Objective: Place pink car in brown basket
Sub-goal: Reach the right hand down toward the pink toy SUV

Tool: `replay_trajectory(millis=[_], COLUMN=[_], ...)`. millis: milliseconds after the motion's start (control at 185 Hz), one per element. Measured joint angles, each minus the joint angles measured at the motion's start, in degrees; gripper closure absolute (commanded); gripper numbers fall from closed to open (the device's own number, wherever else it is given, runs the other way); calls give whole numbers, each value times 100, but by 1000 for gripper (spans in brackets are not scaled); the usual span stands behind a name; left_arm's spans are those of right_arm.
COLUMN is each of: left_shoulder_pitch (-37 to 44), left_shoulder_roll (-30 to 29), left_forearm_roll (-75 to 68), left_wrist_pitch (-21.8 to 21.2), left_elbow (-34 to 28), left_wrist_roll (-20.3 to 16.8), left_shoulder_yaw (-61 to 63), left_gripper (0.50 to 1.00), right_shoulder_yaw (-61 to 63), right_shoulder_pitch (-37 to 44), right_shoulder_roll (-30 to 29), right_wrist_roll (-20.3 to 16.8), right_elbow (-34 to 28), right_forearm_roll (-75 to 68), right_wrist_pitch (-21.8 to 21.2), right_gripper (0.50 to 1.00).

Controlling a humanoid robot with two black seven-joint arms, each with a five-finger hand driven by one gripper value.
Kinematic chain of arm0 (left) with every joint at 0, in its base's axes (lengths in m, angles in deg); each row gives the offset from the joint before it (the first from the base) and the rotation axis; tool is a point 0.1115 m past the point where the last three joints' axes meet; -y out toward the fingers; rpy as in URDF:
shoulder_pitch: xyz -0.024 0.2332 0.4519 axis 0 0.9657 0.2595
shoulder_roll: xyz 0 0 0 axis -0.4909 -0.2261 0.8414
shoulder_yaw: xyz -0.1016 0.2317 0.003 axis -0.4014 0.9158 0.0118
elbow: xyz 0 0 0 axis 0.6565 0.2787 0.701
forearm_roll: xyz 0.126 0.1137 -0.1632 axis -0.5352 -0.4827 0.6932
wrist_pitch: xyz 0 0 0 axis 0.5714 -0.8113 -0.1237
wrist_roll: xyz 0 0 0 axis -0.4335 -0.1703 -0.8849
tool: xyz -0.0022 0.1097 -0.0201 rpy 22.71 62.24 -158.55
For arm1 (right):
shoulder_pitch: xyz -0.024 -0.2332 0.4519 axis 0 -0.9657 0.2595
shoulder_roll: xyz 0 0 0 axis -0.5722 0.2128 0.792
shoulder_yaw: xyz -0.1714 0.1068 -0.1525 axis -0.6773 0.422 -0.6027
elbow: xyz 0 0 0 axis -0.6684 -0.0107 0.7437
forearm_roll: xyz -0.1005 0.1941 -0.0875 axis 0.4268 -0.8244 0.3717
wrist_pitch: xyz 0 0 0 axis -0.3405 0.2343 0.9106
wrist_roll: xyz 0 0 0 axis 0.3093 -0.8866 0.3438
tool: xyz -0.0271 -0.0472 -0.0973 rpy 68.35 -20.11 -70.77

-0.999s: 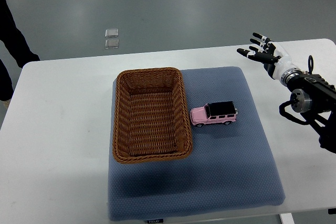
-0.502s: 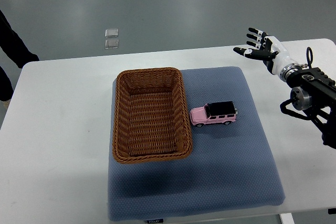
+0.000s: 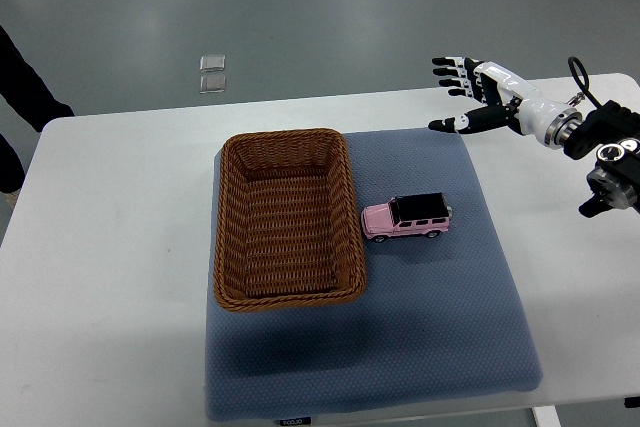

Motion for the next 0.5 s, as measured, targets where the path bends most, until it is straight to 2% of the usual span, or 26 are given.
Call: replay_trajectory(millis=[189,502], left_shoulder_pitch=[0,0], left_shoulder_roll=[0,0], left_forearm_roll=[0,0], left_wrist_pitch=[0,0], left_elbow=[-2,-2], left_wrist_roll=[0,2], left_shoulder_yaw=[0,0], left_gripper=[500,500], right_shoulder_yaw=[-135,-846], right_shoulder_pitch=[-16,-17], right_shoulder_roll=[316,300], right_wrist_roll=[37,129], right_elbow=[-527,-807], right_forearm_roll=[1176,2115], right_wrist_pitch=[-404,-375], right_gripper=[583,583])
